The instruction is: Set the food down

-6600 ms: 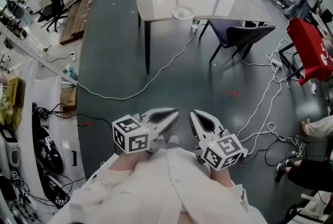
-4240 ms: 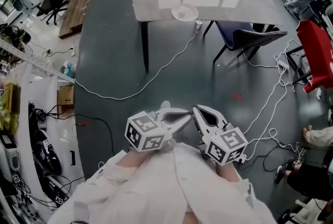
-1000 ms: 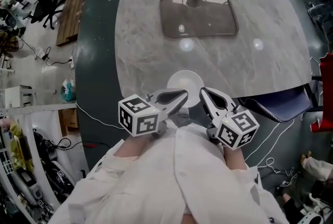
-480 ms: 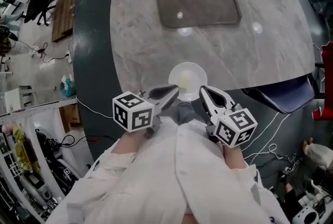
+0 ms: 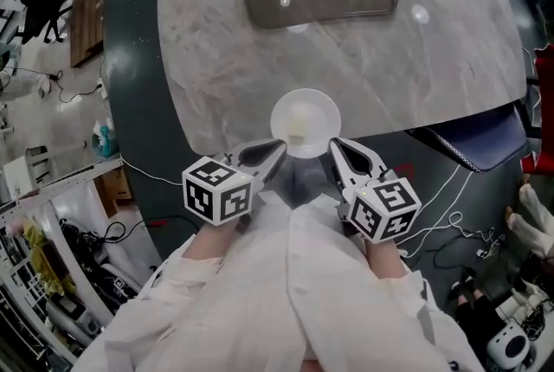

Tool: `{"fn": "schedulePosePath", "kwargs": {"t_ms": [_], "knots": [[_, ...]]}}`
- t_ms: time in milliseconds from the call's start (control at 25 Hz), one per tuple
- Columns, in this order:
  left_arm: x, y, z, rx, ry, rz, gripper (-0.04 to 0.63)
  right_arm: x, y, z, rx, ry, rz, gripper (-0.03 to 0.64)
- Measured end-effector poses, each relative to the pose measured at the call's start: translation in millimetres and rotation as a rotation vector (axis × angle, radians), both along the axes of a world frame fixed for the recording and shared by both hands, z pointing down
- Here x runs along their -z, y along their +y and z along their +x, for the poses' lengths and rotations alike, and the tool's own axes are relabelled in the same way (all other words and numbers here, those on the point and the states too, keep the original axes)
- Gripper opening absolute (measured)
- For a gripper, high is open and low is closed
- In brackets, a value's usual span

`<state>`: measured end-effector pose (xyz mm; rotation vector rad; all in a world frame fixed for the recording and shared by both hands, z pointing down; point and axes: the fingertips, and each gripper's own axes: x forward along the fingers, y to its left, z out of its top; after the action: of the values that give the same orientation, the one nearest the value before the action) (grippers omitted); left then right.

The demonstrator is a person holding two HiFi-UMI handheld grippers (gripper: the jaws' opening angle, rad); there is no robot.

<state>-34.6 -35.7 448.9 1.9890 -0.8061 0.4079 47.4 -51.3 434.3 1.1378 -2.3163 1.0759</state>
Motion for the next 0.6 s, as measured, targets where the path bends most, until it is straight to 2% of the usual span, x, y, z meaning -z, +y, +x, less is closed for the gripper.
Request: {"fn": "schedulePosePath", "kwargs": {"t_ms": [320, 480, 600], "knots": [[-37, 11, -10, 0.034, -0.033, -0.112, 0.022, -30, 10, 5, -0.025, -0.003, -0.093, 0.003], [-50, 14, -14, 0.048, -0.074, -0.137, 0.023, -43, 17, 11, -0.057, -0.009, -0.144, 0.003], [-56, 17, -15, 0.049, -0.064, -0.156, 0.023, -51, 21, 14, -0.068, -0.014, -0.169, 0.005]]}}
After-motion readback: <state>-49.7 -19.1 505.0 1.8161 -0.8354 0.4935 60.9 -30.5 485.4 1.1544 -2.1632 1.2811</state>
